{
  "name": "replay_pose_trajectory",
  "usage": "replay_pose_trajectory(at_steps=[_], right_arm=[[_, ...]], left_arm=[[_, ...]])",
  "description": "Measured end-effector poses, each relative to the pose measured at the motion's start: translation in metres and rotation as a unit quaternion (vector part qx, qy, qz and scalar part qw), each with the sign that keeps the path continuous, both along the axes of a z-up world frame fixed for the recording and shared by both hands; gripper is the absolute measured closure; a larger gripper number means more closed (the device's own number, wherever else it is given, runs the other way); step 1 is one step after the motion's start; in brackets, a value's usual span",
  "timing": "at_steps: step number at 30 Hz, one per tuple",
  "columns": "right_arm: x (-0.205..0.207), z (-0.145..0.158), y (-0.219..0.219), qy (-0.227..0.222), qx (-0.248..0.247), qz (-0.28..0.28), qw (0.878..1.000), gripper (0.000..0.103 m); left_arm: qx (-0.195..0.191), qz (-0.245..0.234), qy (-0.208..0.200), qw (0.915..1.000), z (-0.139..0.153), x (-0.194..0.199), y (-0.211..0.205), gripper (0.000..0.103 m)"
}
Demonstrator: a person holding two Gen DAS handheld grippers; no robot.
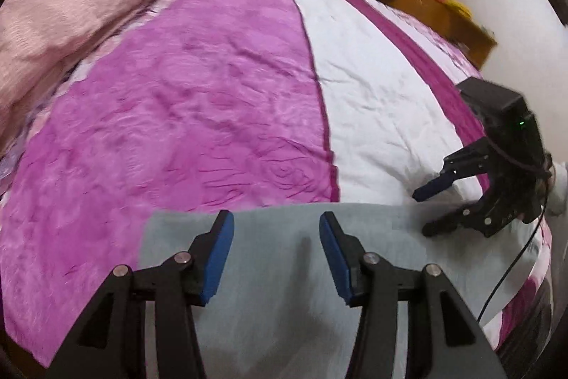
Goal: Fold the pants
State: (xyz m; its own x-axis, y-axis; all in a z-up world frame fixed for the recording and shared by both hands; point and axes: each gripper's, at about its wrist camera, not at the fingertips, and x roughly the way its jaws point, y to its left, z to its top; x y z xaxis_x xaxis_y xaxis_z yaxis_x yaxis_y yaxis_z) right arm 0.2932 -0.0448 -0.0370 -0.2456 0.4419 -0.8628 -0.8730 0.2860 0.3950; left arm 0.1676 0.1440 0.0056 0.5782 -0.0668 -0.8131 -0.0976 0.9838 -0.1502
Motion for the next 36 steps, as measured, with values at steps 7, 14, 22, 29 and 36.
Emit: replay_pose_trajectory(at_steps=[7,14,22,29,36], right_arm=[[-0.118,0.041,-0.018,-0.276,0.059,0.003,0.959,0.102],[-0.197,0.021,-0.019,-0.411,0.041,-0.006,0.911,0.102],[-0.159,0.051,-0.038,-0.255,0.097,-0.079,0.959,0.100],[-0.024,0.069,-0.081,-0.099,-0.025,-0.193,0.976,0.077],[0.030,-0.026,-0.125,0.262,-0.124,-0.279,0.916,0.077]], left_arm=[[-0.033,-0.042,-0.010,0.9985,-0.008,0.013,-0.032,0.050],[-0.097,-0.056,-0.019,0.9935,-0.017,0.017,-0.057,0.050],[0.001,-0.048,-0.003,0.9988,-0.043,-0.013,-0.085,0.051],[-0.014,-0.047,-0.011,0.9987,-0.043,-0.020,-0.079,0.051],[-0.016,-0.049,-0.024,0.9984,-0.043,-0.024,-0.079,0.051]])
